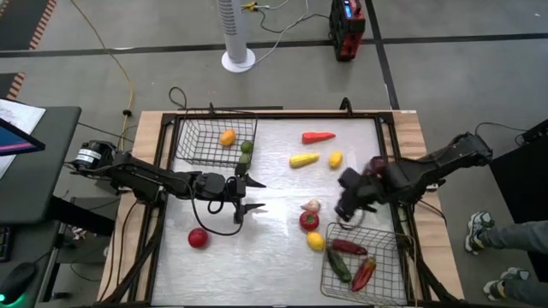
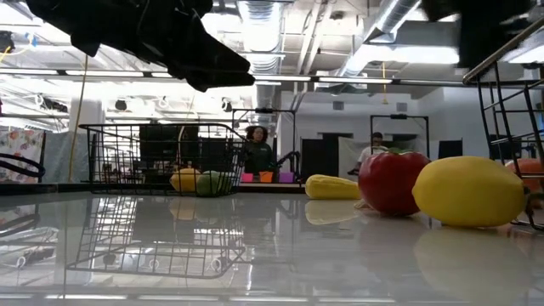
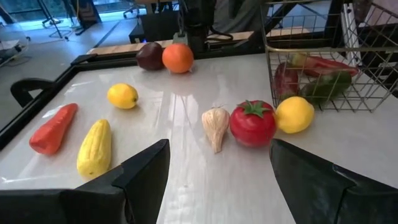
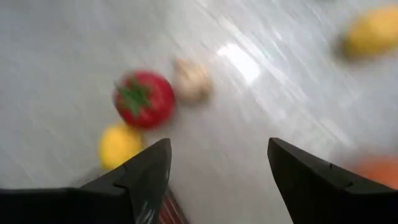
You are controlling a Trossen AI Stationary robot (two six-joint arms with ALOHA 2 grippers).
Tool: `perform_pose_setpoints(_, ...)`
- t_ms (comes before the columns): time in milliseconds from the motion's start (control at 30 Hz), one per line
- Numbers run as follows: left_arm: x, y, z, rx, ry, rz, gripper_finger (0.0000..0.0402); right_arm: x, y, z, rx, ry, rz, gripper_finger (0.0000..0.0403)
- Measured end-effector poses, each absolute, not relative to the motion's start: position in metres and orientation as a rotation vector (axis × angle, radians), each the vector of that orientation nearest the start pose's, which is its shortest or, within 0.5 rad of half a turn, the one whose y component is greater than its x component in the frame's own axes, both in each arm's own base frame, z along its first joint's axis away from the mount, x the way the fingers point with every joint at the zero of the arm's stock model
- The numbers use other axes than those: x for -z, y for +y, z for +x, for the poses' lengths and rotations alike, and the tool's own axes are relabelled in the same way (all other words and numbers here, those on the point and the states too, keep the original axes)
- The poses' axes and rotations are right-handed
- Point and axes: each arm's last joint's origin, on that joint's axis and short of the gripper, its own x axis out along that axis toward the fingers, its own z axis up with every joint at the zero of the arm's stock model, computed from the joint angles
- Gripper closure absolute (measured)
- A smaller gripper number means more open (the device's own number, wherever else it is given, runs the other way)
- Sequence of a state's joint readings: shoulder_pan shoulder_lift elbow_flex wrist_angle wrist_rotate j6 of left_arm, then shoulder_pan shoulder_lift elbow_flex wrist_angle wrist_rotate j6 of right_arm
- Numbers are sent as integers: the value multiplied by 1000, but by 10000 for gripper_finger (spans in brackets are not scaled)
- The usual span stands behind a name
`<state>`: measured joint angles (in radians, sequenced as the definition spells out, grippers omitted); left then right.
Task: Sort produce into baskets
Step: Put the corn into the golden wire basket
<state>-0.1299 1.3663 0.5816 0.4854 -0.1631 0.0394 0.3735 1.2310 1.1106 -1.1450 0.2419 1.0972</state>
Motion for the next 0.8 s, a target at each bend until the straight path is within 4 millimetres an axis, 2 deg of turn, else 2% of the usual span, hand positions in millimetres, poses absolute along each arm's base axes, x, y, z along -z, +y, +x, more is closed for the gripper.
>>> perform_pose_setpoints(200,-201,-32,272,24,318,52,137,-274,61,253,323,987,497,106)
perform_pose_setpoints(333,-198,-32,271,29,347,45,137,-250,63,278,258,1064,388,106)
perform_pose_setpoints(533,-189,-24,277,5,382,28,137,-226,44,284,332,1242,287,106)
perform_pose_setpoints(800,-183,11,309,-31,446,8,137,-228,-7,287,410,1132,168,106)
